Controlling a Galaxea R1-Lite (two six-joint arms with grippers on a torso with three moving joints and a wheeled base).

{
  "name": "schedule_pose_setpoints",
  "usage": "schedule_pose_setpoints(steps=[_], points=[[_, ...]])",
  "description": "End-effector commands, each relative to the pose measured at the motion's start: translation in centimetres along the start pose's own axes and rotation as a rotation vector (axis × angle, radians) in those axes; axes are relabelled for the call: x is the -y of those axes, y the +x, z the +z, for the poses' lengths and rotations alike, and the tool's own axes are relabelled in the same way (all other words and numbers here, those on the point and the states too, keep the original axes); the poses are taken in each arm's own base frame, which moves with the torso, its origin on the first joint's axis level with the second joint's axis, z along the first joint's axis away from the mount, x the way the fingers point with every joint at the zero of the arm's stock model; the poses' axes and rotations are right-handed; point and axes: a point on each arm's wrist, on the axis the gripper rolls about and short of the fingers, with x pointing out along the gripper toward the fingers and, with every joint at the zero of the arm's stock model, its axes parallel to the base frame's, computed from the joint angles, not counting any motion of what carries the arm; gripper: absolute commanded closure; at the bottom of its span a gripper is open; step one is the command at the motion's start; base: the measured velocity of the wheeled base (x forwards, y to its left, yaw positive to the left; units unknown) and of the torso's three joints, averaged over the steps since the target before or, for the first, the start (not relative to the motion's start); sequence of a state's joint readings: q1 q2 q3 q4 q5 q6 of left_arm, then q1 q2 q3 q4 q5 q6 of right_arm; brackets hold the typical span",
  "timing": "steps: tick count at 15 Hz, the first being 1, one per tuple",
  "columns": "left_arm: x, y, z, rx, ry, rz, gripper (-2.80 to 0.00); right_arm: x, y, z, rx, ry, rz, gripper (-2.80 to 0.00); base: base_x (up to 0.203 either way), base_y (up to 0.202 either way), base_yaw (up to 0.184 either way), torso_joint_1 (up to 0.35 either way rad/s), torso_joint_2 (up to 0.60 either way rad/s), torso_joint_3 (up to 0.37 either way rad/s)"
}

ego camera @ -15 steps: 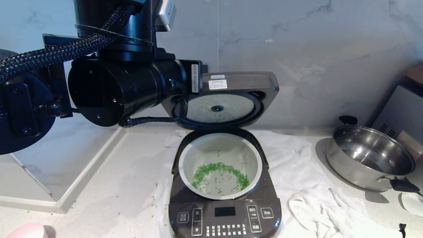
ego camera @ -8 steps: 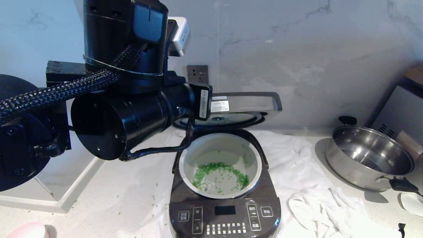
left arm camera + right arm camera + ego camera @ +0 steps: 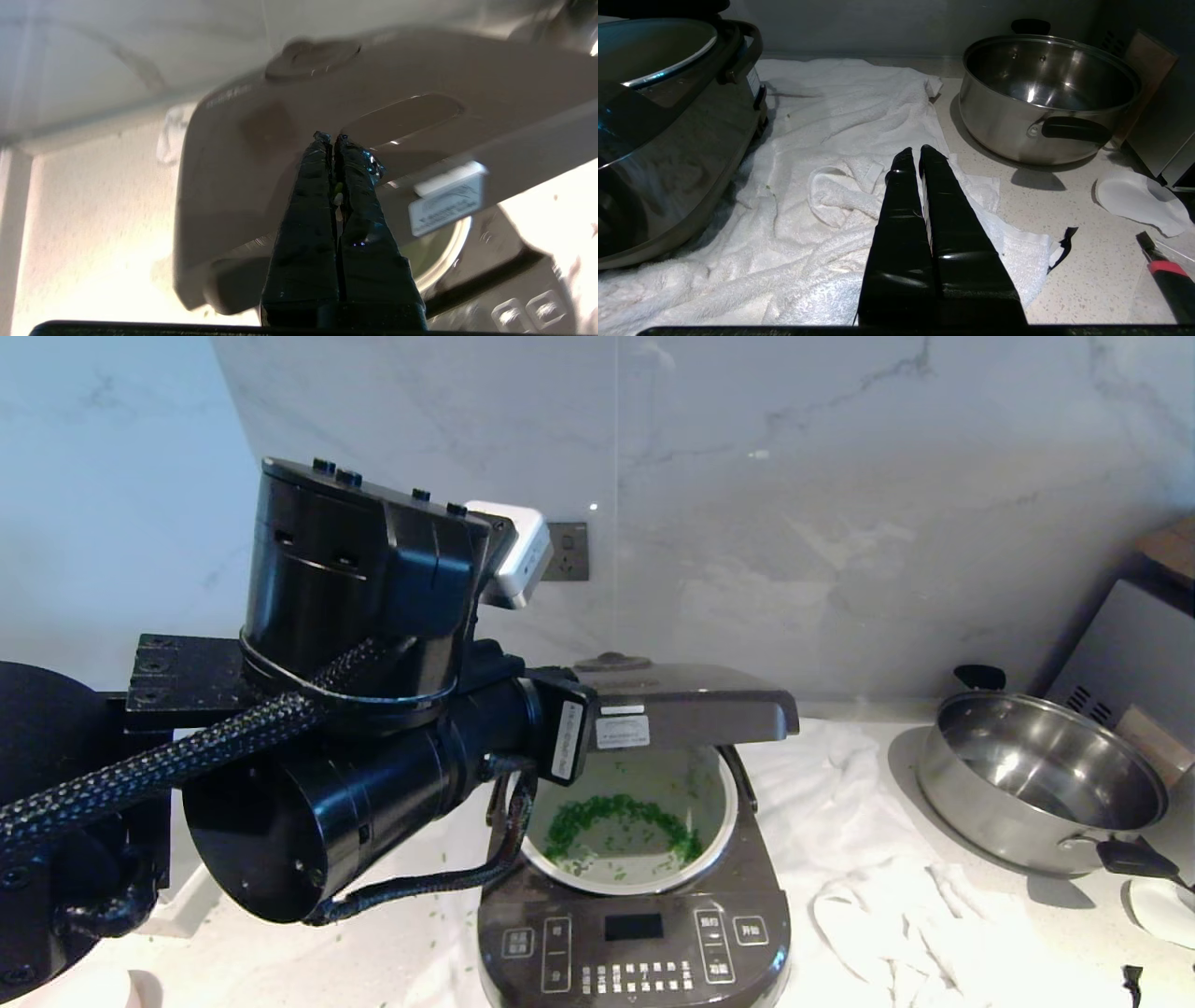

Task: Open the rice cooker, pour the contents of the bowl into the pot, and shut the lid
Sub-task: Close the rice cooker

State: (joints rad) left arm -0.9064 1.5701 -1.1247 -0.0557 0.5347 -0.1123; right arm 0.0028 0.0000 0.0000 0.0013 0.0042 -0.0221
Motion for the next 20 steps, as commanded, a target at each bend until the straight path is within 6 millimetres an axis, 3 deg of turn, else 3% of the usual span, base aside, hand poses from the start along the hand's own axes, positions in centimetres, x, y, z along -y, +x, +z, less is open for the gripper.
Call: schedule_pose_setpoints(steps=[1,5,13,20], points=[[-0.1,-0.4,-1.3,-0.029,0.017,0.001,0.0,0.0,0.0,0.0,-0.002,-0.001,0.001,0.0,0.0,0.0,0.0,0.0,0.0,0.0],[0.3,-0.5,-3.8,-0.078,0.014,-0.014,0.0,0.0,0.0,0.0,-0.002,-0.001,0.001,0.0,0.0,0.0,0.0,0.0,0.0,0.0],[0.9,-2.3,-5.6,-0.102,0.004,-0.068,0.0,0.0,0.0,0.0,-0.002,-0.001,0.001,0.0,0.0,0.0,0.0,0.0,0.0,0.0],[2.4,-1.6,-8.8,-0.189,0.015,-0.083,0.0,0.0,0.0,0.0,-0.002,-0.001,0.001,0.0,0.0,0.0,0.0,0.0,0.0,0.0]])
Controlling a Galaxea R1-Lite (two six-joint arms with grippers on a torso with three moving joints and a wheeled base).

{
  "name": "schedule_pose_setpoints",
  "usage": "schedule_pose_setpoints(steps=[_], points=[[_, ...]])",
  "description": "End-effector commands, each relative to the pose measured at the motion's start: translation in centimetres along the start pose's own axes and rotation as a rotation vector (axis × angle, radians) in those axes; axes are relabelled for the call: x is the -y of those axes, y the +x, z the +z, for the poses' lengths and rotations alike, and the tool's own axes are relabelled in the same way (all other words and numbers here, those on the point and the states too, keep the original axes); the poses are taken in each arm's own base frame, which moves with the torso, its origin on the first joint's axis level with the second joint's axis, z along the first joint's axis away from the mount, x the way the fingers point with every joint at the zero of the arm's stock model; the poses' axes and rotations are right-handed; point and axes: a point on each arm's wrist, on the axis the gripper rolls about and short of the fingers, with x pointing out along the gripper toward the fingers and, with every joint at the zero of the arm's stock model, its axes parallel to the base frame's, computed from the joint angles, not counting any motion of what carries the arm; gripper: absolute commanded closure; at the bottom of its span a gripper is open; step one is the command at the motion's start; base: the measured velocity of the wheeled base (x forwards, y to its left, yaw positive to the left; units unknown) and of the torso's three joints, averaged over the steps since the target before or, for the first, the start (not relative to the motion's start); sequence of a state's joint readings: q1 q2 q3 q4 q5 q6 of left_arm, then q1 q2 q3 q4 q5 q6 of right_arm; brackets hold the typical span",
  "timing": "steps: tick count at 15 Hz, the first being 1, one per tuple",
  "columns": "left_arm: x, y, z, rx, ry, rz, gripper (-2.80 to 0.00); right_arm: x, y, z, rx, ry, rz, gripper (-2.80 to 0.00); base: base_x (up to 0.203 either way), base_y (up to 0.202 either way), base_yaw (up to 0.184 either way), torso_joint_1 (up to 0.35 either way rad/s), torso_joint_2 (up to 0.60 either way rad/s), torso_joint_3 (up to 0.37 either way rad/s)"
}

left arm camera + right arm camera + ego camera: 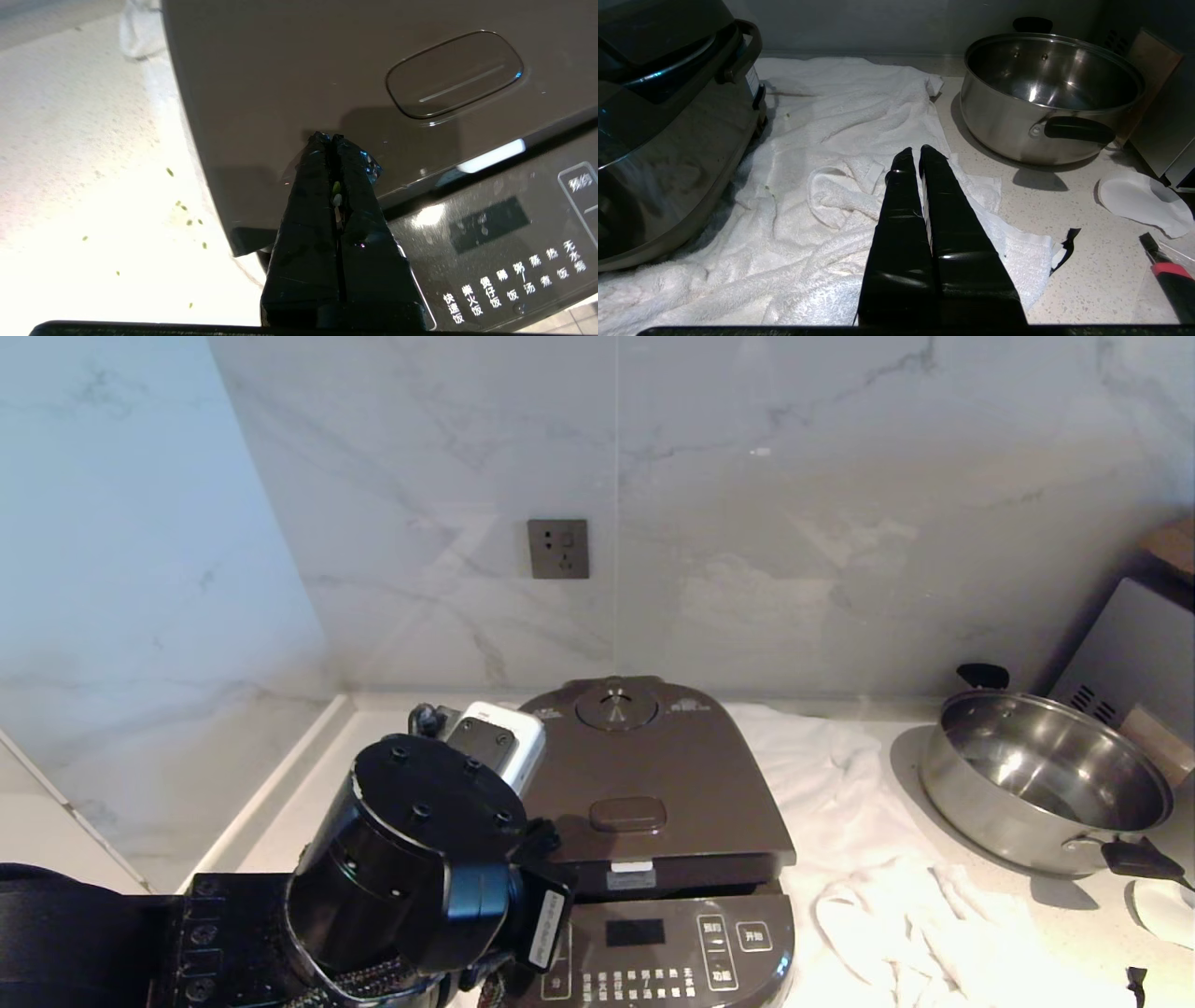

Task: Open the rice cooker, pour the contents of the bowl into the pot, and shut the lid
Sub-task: Close the rice cooker

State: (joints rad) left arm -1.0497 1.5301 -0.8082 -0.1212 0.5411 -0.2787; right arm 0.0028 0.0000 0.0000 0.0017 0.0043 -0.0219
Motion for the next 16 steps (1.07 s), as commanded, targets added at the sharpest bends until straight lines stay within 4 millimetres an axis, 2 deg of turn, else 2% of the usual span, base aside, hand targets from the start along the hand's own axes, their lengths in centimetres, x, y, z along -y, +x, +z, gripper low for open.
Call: schedule_pose_setpoints(steps=[1,16], points=[[0.5,1.0,-0.9,-0.021,0.011,0.007,0.0,0.0,0.0,0.0,-0.001,0.0,0.001,0.0,0.0,0.0,0.0,0.0,0.0,0.0],[1.1,1.9,-3.2,-0.088,-0.006,0.01,0.0,0.0,0.0,0.0,-0.001,-0.001,0.001,0.0,0.0,0.0,0.0,0.0,0.0,0.0]])
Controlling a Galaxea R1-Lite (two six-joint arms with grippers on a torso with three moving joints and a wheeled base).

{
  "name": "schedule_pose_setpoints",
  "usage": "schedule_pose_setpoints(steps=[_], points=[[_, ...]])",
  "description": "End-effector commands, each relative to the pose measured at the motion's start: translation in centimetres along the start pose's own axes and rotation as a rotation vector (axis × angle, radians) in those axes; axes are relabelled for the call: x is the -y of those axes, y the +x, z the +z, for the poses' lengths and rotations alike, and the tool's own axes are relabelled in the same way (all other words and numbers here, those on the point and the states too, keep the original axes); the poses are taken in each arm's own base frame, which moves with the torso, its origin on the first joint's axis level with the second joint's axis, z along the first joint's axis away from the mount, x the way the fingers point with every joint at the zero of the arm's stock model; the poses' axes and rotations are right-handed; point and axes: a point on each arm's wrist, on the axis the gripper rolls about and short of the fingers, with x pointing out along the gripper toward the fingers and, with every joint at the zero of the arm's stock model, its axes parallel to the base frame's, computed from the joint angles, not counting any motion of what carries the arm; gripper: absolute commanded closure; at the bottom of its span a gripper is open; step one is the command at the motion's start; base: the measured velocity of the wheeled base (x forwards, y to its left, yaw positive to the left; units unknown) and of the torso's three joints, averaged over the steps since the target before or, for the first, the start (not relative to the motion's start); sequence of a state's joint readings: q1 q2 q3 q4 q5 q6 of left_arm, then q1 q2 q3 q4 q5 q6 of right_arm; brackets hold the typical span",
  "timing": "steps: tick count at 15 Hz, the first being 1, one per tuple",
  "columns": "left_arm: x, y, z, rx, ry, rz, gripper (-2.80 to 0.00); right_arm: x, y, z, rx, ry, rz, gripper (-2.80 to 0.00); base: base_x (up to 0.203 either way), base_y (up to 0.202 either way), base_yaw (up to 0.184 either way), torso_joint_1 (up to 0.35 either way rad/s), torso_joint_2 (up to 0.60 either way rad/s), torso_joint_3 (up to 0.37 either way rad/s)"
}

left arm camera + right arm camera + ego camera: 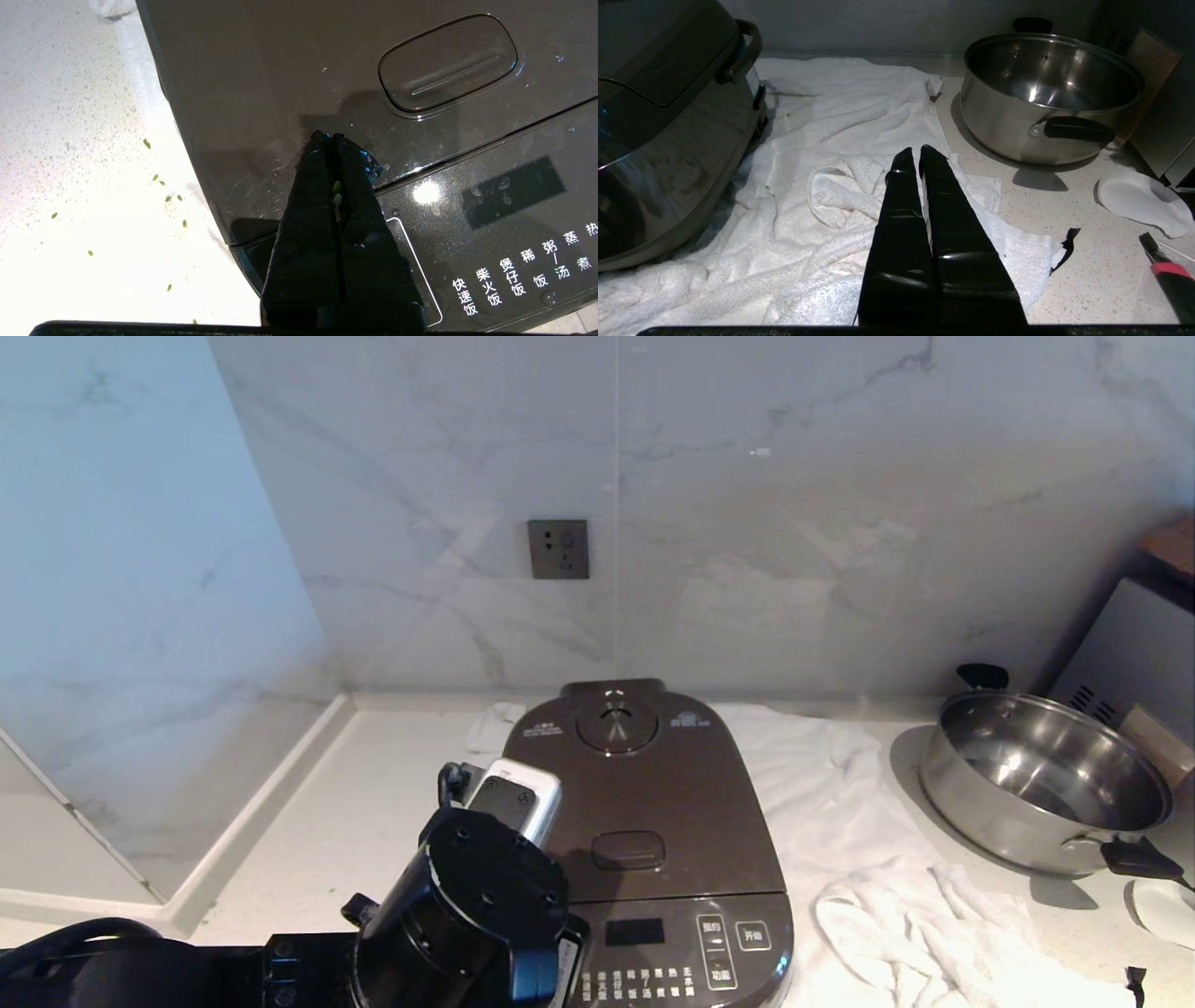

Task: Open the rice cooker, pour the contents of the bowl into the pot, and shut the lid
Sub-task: Close the rice cooker

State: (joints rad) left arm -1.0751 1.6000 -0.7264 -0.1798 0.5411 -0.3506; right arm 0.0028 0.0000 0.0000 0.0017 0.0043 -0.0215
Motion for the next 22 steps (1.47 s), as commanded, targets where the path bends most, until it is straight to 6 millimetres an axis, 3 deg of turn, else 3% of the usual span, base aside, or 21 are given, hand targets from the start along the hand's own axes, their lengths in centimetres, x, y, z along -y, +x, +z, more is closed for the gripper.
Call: schedule_pose_setpoints(steps=[1,4,7,9,13,16,22], points=[[0.1,0.3,-0.3,-0.015,0.005,0.007,0.0,0.0,0.0,0.0,-0.001,-0.002,0.001,0.0,0.0,0.0,0.0,0.0,0.0,0.0],[0.0,-0.2,0.7,0.023,-0.019,-0.001,0.0,0.0,0.0,0.0,-0.001,-0.002,0.001,0.0,0.0,0.0,0.0,0.0,0.0,0.0],[-1.3,-1.5,4.0,0.133,-0.115,0.005,0.0,0.0,0.0,0.0,-0.001,-0.002,0.001,0.0,0.0,0.0,0.0,0.0,0.0,0.0],[-2.4,-2.9,5.5,0.197,-0.163,0.004,0.0,0.0,0.0,0.0,-0.001,-0.002,0.001,0.0,0.0,0.0,0.0,0.0,0.0,0.0],[-5.0,-6.5,6.5,0.303,-0.192,0.017,0.0,0.0,0.0,0.0,-0.001,-0.002,0.001,0.0,0.0,0.0,0.0,0.0,0.0,0.0],[-8.1,-9.6,5.8,0.38,-0.2,0.069,0.0,0.0,0.0,0.0,-0.001,-0.002,0.001,0.0,0.0,0.0,0.0,0.0,0.0,0.0],[-13.6,-15.1,1.2,0.508,-0.222,0.266,0.0,0.0,0.0,0.0,-0.001,-0.001,0.001,0.0,0.0,0.0,0.0,0.0,0.0,0.0]])
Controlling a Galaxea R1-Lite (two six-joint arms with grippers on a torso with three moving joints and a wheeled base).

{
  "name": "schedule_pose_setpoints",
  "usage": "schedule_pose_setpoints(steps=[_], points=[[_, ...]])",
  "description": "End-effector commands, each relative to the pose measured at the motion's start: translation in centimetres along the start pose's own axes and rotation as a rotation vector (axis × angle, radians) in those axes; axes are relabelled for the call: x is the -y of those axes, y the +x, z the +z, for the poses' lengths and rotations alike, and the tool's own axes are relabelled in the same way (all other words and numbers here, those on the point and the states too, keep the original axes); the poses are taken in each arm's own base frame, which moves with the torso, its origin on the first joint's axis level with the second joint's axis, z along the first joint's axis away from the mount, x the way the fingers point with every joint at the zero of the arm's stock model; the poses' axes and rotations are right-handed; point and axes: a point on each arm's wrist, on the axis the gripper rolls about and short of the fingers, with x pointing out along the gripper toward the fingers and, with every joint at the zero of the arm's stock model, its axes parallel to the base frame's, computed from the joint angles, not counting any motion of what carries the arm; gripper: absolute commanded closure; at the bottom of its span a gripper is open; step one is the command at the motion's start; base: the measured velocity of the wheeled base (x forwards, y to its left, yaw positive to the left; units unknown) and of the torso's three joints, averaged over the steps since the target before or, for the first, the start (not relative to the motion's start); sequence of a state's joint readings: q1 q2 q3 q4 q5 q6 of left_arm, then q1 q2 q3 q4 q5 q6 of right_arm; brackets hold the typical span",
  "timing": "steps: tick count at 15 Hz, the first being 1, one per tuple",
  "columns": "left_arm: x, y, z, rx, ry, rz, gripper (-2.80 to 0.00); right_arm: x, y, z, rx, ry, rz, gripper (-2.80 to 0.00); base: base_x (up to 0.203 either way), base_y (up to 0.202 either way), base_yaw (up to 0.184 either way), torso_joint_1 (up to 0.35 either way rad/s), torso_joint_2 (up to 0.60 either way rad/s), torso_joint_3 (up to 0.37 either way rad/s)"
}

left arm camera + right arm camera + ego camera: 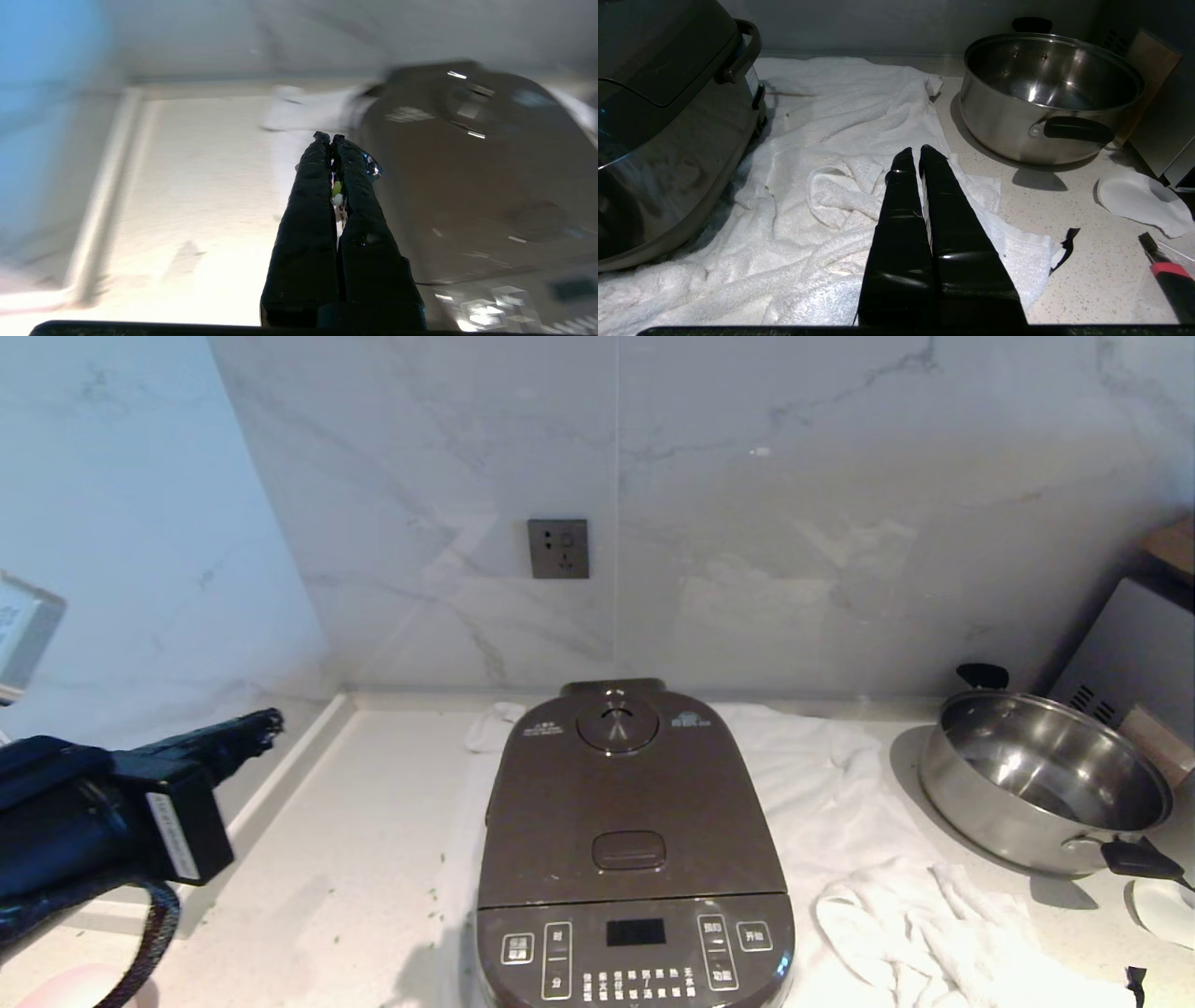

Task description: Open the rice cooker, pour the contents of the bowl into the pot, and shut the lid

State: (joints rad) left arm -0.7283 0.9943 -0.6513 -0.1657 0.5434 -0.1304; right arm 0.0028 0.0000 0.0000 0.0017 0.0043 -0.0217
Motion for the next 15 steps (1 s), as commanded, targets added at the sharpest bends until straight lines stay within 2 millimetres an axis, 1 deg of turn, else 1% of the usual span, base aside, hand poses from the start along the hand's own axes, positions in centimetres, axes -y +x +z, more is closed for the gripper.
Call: schedule_pose_setpoints(steps=[1,3,4,7,11,13,15], points=[[-2.9,-3.4,-0.3,0.105,-0.033,0.072,0.0,0.0,0.0,0.0,-0.001,0.0,0.001,0.0,0.0,0.0,0.0,0.0,0.0,0.0],[-4.4,-5.3,-1.6,0.143,0.041,0.133,0.0,0.0,0.0,0.0,-0.001,-0.001,0.001,0.0,0.0,0.0,0.0,0.0,0.0,0.0],[-5.0,-6.1,-2.2,0.157,0.074,0.191,0.0,0.0,0.0,0.0,-0.001,-0.001,0.001,0.0,0.0,0.0,0.0,0.0,0.0,0.0],[-6.3,-7.4,-3.0,0.174,0.115,0.399,0.0,0.0,0.0,0.0,-0.001,-0.001,0.001,0.0,0.0,0.0,0.0,0.0,0.0,0.0],[-6.8,-8.6,-3.1,0.198,0.133,0.552,0.0,0.0,0.0,0.0,-0.001,0.0,0.001,0.0,0.0,0.0,0.0,0.0,0.0,0.0],[-6.9,-8.9,-3.1,0.199,0.132,0.637,0.0,0.0,0.0,0.0,-0.001,-0.001,0.001,0.0,0.0,0.0,0.0,0.0,0.0,0.0],[-7.0,-9.3,-4.4,0.198,0.131,0.656,0.0,0.0,0.0,0.0,-0.001,-0.001,0.001,0.0,0.0,0.0,0.0,0.0,0.0,0.0]])
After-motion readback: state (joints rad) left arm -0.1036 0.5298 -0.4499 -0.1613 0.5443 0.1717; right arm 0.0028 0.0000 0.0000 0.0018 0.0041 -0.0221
